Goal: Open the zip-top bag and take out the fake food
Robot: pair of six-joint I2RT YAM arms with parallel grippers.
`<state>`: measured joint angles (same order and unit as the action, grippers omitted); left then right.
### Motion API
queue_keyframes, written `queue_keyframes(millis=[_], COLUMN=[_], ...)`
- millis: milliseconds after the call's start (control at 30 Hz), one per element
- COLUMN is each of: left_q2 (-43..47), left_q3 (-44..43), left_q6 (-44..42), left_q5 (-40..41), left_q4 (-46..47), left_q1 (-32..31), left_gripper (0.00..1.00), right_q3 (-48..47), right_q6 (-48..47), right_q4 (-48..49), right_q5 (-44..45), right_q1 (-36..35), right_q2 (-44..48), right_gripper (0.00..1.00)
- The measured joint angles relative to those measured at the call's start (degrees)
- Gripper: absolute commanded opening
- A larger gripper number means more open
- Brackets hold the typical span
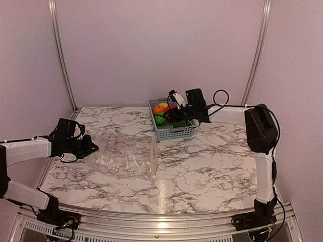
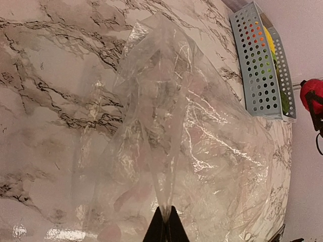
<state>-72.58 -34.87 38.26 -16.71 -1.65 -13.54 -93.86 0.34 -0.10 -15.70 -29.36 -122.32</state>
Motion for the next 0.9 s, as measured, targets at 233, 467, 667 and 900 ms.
queue_keyframes(millis=[233,467,667,900], left_q2=[-0.8,-1.8,-3.0,-6.3], left_q3=[0.0,0.0,0.0,-0.3], left_q6=[-0.2,-0.2,-0.2,-2.3], left_q5=[-0.9,-1.9,-2.2,-1.5], left_q4=[0.2,1.7,2.4,2.6], left_q1=[0.0,0.0,0.0,0.0], left_gripper=[0.00,0.00,0.07,0.20], right_q3=[-5.9,-5.5,-4.8,2.1], right_q6=[0.0,-0.3,-1.2,-1.5], right_q4=[-4.2,-5.2,-6.1,-5.6], right_q5=[0.9,0.3,-0.5,-2.1], right_q1=[1.1,1.5,1.5,1.5], right_q2=[-6.6,-5.9,-2.0,7.4], right_gripper=[0.84,0.99,0.98,0.99])
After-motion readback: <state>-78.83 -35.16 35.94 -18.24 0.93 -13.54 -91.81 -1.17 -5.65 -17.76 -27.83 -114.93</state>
